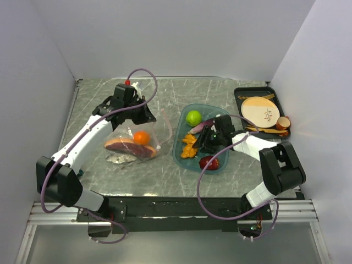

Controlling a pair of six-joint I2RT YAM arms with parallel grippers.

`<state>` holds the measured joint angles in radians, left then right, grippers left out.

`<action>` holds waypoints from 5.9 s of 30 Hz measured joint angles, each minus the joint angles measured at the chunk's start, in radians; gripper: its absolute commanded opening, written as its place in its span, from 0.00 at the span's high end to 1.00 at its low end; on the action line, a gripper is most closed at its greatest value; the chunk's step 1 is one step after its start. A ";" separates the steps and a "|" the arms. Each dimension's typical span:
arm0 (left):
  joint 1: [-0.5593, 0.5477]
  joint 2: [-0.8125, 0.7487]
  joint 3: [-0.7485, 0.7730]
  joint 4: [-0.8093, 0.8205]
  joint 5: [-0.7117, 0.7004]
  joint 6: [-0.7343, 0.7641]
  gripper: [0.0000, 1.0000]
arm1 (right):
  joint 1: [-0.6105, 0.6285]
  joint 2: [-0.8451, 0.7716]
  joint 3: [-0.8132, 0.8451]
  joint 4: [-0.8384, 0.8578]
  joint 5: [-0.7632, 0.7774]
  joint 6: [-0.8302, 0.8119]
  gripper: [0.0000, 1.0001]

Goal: Place the food in the zip-top bag and seal the zipper
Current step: Pick up the fake vegetable from the bin, then place the fake vegetable in the zipper food storage bag, then pick up the fake fruit from the bin.

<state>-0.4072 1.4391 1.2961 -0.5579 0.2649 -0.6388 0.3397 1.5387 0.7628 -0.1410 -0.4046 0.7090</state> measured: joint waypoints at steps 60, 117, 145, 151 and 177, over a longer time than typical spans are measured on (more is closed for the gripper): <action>0.000 0.002 -0.002 0.001 -0.002 0.011 0.99 | 0.090 -0.128 0.112 -0.019 0.132 0.003 1.00; 0.000 -0.067 -0.033 0.010 -0.011 -0.001 0.99 | 0.282 -0.054 0.377 -0.129 0.215 -0.125 0.28; 0.000 -0.020 -0.032 0.024 -0.007 0.004 0.99 | 0.278 -0.281 0.098 -0.488 0.240 -0.199 0.02; 0.000 -0.014 -0.032 0.036 0.002 0.003 0.99 | 0.280 -0.198 0.099 -0.436 0.219 -0.207 0.05; 0.000 0.013 -0.009 0.034 0.003 0.018 0.99 | 0.280 -0.119 0.129 -0.417 0.224 -0.264 0.57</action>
<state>-0.4076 1.4525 1.2869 -0.5240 0.2680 -0.6209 0.6193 1.4193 0.8913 -0.5575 -0.1802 0.4450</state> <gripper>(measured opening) 0.013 0.719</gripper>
